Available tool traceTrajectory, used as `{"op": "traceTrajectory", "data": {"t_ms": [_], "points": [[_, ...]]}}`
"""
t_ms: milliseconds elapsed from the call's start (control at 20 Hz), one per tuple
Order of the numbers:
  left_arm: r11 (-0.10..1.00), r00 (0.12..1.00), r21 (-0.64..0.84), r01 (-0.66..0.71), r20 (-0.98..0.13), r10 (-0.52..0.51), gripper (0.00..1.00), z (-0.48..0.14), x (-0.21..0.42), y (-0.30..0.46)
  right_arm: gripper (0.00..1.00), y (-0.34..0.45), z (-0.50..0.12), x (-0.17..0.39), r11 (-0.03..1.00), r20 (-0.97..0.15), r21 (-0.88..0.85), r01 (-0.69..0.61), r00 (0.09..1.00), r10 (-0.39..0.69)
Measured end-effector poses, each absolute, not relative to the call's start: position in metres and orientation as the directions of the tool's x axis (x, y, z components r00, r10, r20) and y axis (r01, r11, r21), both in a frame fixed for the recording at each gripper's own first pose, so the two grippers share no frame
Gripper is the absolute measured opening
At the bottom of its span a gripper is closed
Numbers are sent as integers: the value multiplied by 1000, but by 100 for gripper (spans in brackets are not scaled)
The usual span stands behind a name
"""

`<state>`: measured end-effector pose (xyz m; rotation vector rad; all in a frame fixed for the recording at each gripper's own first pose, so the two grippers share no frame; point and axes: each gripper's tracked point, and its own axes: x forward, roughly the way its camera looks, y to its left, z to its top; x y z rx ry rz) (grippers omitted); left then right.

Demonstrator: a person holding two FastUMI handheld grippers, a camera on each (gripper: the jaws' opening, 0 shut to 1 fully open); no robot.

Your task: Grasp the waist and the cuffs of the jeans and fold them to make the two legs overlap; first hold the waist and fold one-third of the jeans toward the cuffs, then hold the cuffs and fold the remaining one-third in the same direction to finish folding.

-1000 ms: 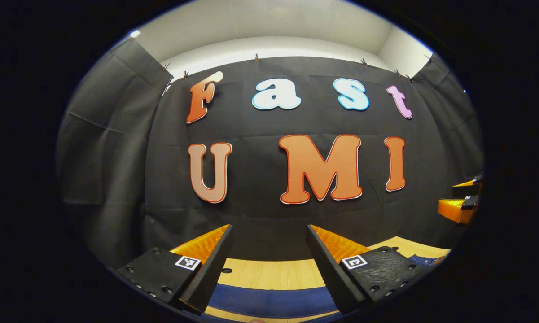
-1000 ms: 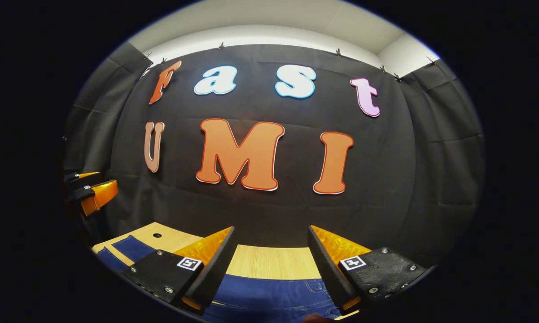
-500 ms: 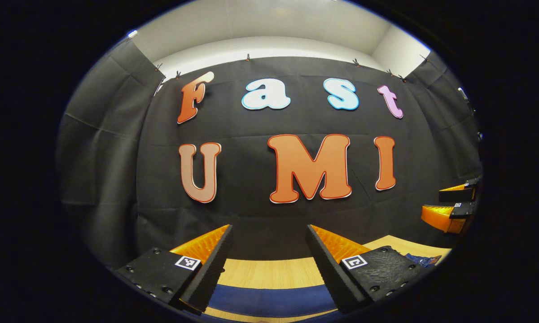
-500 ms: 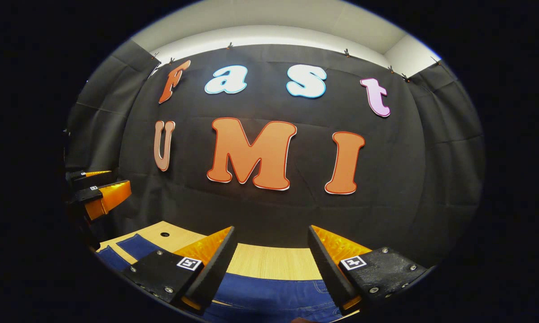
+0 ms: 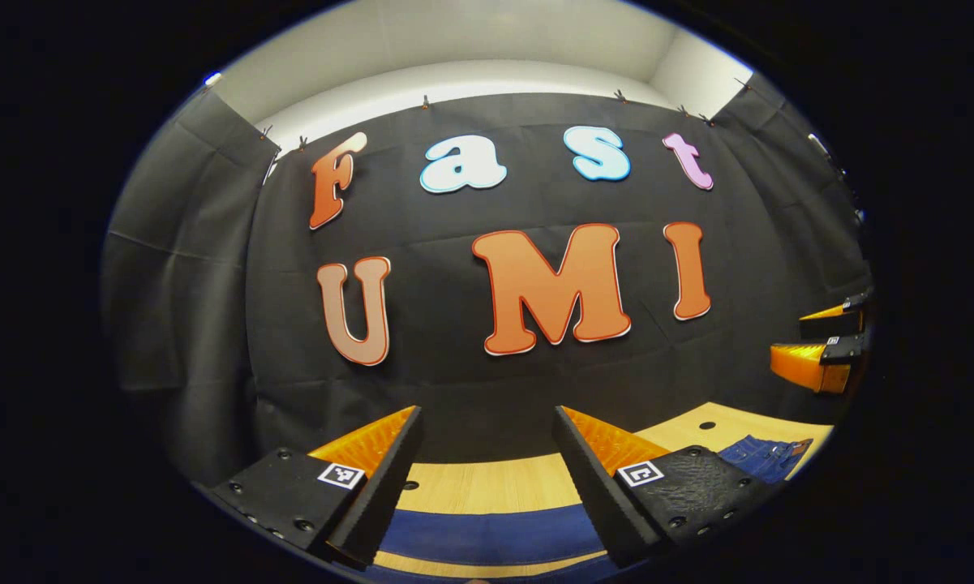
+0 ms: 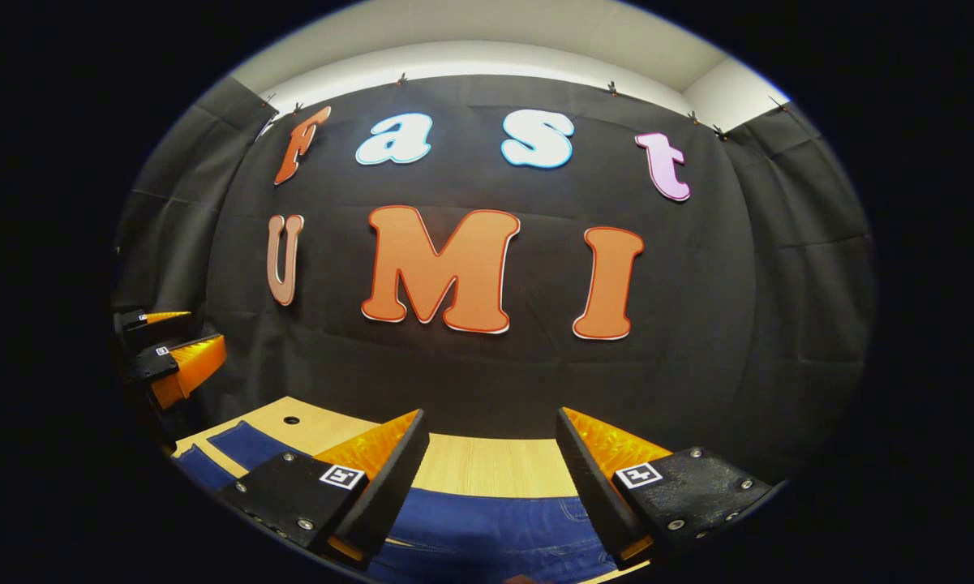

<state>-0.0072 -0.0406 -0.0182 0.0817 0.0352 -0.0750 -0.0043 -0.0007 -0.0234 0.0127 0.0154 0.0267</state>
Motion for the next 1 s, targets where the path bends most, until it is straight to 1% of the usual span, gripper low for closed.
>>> {"op": "traceTrajectory", "data": {"t_ms": [50,100,150,200,250,350,550,650,800,1000], "points": [[994,996,85,74,-54,-69,100,-25,-9,-38,96,-7,-27,-4,1000,-25,8,-12,1000,12],[995,997,88,53,-59,-48,98,-27,-9,-32,97,-15,-32,-4,1000,-37,3,2,999,-2],[996,997,81,46,-61,-41,98,-29,-13,-27,97,-21,-37,-5,1000,-51,6,12,999,-12],[997,997,67,39,-65,-34,98,-30,-13,-23,94,-29,-43,-6,1000,-68,12,22,997,-21],[998,997,57,33,-73,-29,98,-37,-13,-20,97,-35,-50,-5,999,-90,22,38,995,-36],[999,995,37,11,-95,-8,98,-48,-15,-10,97,-47,-62,-7,997,-133,45,63,990,-57],[999,981,20,-49,-187,52,98,-84,-21,17,97,-64,-79,-8,995,-180,47,91,980,-82],[996,972,39,-85,-215,91,98,-94,-28,30,97,-66,-85,-8,996,-192,36,84,978,-75],[990,964,62,-127,-227,138,98,-100,-31,46,97,-63,-94,-5,998,-214,27,60,975,-53],[984,960,77,-162,-218,175,98,-100,-36,57,97,-62,-100,-3,999,-223,8,36,974,-33]]}}
